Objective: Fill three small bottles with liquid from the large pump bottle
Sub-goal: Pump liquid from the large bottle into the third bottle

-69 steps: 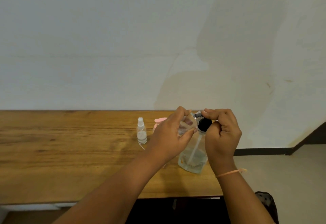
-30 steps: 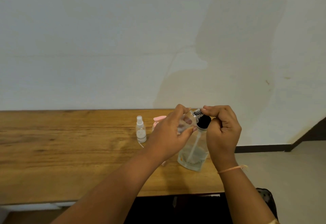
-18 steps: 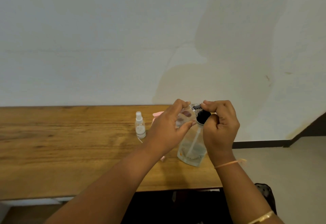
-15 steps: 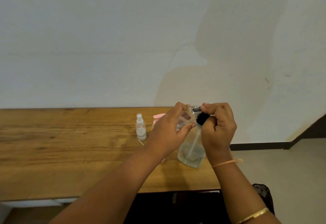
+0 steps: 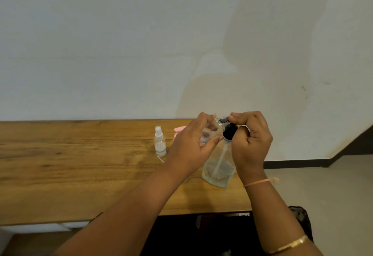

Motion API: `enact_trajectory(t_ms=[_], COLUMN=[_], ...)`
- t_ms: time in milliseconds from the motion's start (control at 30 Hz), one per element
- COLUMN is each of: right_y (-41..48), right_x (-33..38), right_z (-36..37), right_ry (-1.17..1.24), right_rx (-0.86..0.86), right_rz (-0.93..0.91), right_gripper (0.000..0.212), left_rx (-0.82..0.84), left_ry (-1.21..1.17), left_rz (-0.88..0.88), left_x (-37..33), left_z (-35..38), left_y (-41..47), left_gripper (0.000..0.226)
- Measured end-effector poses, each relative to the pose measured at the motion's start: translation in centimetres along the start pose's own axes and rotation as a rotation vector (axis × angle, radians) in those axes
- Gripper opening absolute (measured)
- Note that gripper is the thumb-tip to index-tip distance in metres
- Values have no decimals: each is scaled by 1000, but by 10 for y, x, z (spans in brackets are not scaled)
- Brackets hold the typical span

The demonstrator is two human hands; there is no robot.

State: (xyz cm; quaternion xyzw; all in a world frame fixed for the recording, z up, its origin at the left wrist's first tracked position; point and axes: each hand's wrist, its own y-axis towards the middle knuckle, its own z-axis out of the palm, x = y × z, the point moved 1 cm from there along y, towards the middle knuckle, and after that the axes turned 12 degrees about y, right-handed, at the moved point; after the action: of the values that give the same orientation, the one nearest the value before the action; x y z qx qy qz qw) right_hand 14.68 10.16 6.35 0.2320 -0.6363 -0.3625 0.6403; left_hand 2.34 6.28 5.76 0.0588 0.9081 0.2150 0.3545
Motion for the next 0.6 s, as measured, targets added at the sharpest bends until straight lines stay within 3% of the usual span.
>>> enact_trajectory(t_ms=[600], right_y=[2], right_x=[2], right_z=[-3], right_ry=[24], right_rx=[9], right_rz=[38], right_gripper=[39], left_rx=[-35], left_ry=[-13], left_rz=[25], left_x=[0], left_z=[1], left_y=[1], left_gripper=[33])
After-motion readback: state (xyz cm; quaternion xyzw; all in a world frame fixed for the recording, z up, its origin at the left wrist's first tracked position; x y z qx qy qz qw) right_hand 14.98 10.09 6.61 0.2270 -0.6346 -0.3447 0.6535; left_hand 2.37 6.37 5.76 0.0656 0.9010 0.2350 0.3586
